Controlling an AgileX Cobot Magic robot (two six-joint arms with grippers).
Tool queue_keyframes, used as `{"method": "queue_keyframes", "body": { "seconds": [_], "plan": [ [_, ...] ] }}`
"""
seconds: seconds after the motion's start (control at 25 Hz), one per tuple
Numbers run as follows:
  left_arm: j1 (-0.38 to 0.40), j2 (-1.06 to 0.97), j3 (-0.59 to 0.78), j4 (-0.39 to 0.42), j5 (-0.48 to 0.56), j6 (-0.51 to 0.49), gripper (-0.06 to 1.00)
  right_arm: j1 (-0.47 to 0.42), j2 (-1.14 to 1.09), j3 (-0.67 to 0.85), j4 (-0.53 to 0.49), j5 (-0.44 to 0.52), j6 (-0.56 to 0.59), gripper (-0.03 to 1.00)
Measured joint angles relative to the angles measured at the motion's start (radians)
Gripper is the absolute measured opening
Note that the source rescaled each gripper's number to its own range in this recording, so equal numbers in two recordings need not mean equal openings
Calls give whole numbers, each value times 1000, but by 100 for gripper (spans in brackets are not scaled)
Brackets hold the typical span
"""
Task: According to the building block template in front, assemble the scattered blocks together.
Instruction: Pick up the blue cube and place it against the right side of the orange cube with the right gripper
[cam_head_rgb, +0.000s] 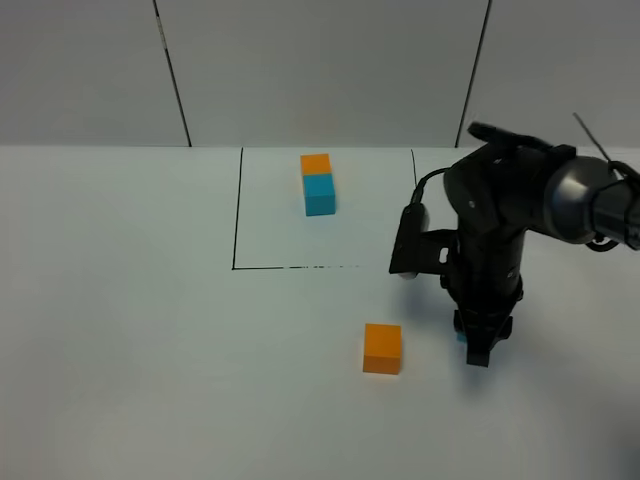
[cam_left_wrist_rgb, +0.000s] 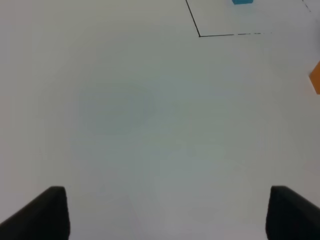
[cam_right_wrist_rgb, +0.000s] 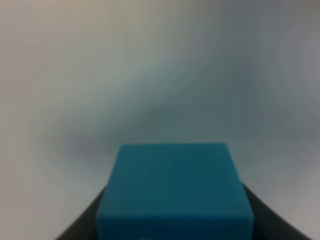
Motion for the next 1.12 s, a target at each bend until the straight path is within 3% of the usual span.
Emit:
{"method": "queue_keyframes", "body": {
  "seconds": [0.24,0.8,1.12],
  "plan": [
    [0,0,0,0,0,0,67,25,60,0,9,-81,-20,0],
    [0,0,0,0,0,0,67,81,82,3,109,-71,-29,0],
    [0,0,0,0,0,0,67,89,104,3,109,-92,-29,0]
  ]
}}
